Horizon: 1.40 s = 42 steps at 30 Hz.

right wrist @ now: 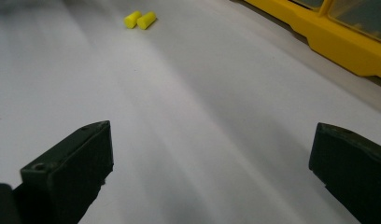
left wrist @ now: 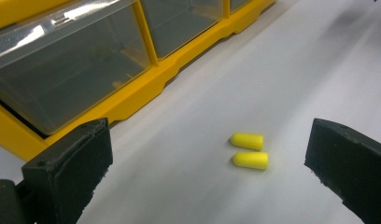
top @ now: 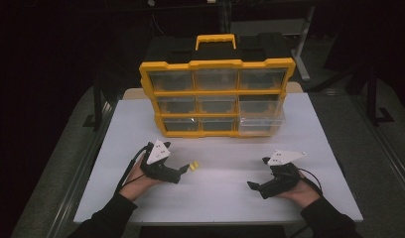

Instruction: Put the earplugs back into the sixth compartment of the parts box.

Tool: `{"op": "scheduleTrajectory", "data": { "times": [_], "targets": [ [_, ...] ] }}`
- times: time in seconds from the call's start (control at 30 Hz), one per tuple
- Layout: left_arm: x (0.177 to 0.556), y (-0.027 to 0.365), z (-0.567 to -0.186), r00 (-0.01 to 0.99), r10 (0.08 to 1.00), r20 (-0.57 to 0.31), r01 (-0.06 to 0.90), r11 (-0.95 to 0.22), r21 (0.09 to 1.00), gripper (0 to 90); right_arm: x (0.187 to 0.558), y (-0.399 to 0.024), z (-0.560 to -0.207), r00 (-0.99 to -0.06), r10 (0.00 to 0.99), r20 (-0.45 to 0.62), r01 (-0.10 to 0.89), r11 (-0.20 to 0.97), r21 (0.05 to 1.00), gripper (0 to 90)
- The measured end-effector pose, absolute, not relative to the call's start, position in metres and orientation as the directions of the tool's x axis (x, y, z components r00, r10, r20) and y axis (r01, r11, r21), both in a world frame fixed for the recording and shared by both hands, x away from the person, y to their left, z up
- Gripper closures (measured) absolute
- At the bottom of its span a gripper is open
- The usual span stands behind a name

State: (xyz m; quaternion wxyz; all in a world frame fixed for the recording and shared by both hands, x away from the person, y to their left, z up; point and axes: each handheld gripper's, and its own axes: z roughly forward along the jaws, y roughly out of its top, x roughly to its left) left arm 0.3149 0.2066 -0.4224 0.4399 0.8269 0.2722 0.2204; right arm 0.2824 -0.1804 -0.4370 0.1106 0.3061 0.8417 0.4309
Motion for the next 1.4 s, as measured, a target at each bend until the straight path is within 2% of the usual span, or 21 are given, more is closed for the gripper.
{"op": "scheduleTrajectory", "data": {
  "times": [0.3, 0.87, 1.07, 1.4],
  "targets": [
    [0.316, 0.214, -0.424, 0.753, 0.653, 0.077, 0.3, -0.445, 0.844, 0.2, 0.283, -0.181, -0.437, -0.787, 0.612, 0.079, 0.421, 0.439, 0.794, 0.0],
    [0.306, 0.24, -0.422, 0.74, 0.669, 0.066, 0.301, -0.417, 0.858, 0.1, 0.284, -0.18, -0.437, -0.786, 0.613, 0.087, 0.428, 0.437, 0.792, 0.0],
    [0.297, 0.252, -0.422, 0.742, 0.664, 0.091, 0.269, -0.42, 0.867, 0.2, 0.285, -0.18, -0.439, -0.78, 0.619, 0.096, 0.439, 0.431, 0.788, 0.0],
    [0.285, 0.269, -0.423, 0.735, 0.678, 0.019, 0.305, -0.356, 0.883, 0.2, 0.286, -0.176, -0.439, -0.775, 0.622, 0.106, 0.454, 0.434, 0.778, 0.0]
  ]
}}
